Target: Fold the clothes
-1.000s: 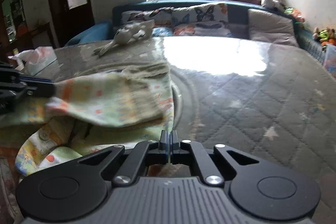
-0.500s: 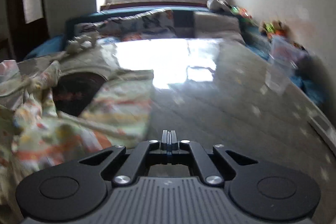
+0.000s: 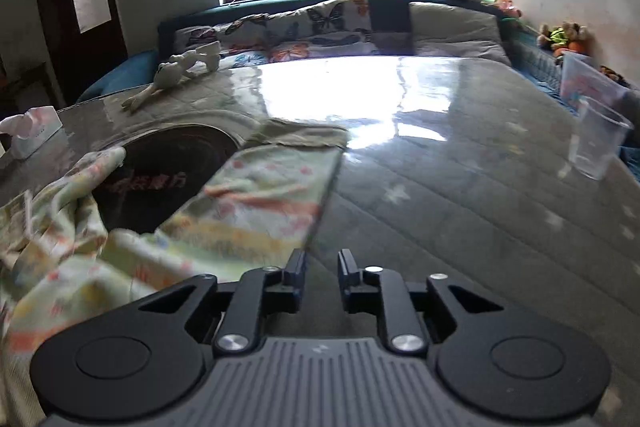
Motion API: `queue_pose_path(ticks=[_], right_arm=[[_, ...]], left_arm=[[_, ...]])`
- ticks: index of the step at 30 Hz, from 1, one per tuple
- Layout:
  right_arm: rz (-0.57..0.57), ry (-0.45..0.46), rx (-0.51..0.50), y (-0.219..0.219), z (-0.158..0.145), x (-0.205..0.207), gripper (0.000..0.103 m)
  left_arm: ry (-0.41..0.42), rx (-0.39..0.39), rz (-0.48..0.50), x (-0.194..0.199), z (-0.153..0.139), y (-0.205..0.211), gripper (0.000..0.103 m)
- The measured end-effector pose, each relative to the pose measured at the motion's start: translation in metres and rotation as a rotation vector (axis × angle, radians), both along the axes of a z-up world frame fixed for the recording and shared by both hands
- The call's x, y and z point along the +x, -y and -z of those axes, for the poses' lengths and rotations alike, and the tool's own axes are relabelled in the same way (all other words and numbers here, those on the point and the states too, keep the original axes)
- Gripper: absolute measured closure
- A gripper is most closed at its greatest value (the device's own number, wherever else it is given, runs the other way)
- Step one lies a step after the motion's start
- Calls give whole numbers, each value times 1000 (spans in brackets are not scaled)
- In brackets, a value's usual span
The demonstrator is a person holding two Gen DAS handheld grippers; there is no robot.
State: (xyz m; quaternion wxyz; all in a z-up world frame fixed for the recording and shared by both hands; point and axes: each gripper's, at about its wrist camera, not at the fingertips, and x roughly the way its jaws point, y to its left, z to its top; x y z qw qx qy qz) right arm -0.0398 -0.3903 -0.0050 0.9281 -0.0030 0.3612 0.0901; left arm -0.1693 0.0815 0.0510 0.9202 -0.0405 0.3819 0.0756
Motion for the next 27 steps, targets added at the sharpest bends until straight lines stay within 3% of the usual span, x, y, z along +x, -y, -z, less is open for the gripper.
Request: queue_pose_path(ticks=[5, 8, 11, 12, 14, 16, 19, 20, 21, 23, 27], right_arm=[[-1, 6, -28, -15, 5, 36, 82], [14, 13, -37, -19, 9, 55, 73], [25, 18, -33, -20, 11, 64, 72], [25, 19, -35, -21, 11, 65, 78], [26, 21, -40, -23, 12, 67, 99], [35, 26, -47, -23, 10, 66, 101], [61, 59, -86, -20, 5, 57, 101], [75, 73, -104, -17, 3, 54, 101], [93, 83, -128, -13, -1, 47, 101], [117, 97, -159, -3, -7, 33, 101], [159, 114, -203, 16, -16, 5, 101]], left_arm=[[-33, 8, -33, -8, 3, -10, 101], [-62, 34, -67, -8, 7, -17, 103], [-90, -5, -93, -9, 15, -31, 103], [-90, -18, -91, -9, 14, -33, 103], [-84, -24, -88, -8, 12, -34, 102], [-65, -11, -75, -4, 6, -31, 101], [-27, 10, -43, 5, -6, -25, 92], [-13, 16, -30, 8, -10, -22, 84], [1, 19, -18, 11, -13, -19, 69], [22, 28, 7, 20, -19, -11, 55], [57, 34, 87, 44, -25, 9, 55]])
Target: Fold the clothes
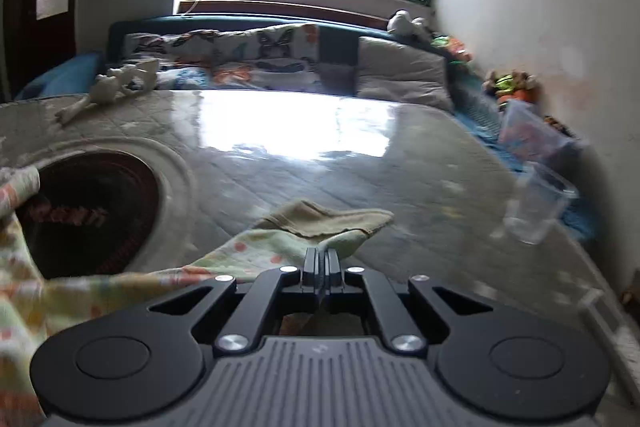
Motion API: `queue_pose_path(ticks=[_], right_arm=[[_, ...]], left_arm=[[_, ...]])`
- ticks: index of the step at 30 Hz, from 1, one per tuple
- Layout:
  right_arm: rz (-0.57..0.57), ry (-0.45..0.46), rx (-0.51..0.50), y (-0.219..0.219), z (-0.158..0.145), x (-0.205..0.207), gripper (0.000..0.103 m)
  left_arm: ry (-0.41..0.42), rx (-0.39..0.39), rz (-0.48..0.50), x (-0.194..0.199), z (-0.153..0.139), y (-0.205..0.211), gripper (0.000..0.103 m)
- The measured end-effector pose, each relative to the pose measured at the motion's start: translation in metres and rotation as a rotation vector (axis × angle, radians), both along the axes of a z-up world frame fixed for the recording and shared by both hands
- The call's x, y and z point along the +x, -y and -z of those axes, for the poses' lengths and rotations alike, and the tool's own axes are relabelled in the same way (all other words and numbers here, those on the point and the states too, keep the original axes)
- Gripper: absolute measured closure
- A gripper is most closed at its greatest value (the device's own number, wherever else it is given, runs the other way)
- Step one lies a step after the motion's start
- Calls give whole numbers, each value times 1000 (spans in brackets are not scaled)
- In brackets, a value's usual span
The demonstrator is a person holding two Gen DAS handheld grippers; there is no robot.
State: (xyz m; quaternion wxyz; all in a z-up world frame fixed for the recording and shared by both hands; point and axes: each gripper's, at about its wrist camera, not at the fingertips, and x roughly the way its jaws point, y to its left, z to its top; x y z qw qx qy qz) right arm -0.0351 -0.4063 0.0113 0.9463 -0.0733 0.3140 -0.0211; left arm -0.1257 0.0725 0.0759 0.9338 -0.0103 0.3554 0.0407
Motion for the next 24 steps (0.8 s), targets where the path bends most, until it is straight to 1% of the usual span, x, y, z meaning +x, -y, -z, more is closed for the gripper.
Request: queue_pose_path(ticks=[1, 5, 7, 9, 11, 13, 16, 19, 20, 21, 22, 23, 24], right_arm=[[19, 1, -12, 6, -2, -10, 101], [59, -55, -30, 22, 4, -32, 100], [69, -97, -8, 31, 7, -36, 94], [82, -111, 2, 36, 5, -40, 94], [77, -93, 7, 38, -2, -44, 94], [69, -66, 5, 36, -10, -48, 91], [18, -38, 26, 29, -20, -48, 90], [-55, -40, 51, 15, -23, -41, 90], [-90, -50, 61, 7, -23, -36, 90], [-129, -61, 71, -3, -23, -31, 90], [-153, -68, 78, -9, -22, -27, 90], [-192, -78, 83, -20, -21, -22, 90], [-229, -85, 86, -31, -19, -18, 90]], left_arm=[[5, 0, 19, 7, 0, 5, 55], [-2, 4, 83, 38, 4, 24, 55], [-13, 17, 116, 53, 8, 35, 56], [-25, 26, 151, 66, 13, 47, 56], [-42, 42, 174, 78, 19, 57, 57], [-60, 58, 191, 91, 28, 66, 57], [-74, 79, 218, 106, 41, 75, 60], [-70, 96, 251, 115, 48, 81, 61], [-69, 100, 266, 117, 49, 83, 65], [-68, 104, 281, 119, 50, 84, 75], [-71, 103, 291, 121, 51, 85, 79], [-74, 103, 301, 123, 52, 86, 88], [-74, 103, 302, 123, 52, 86, 93]])
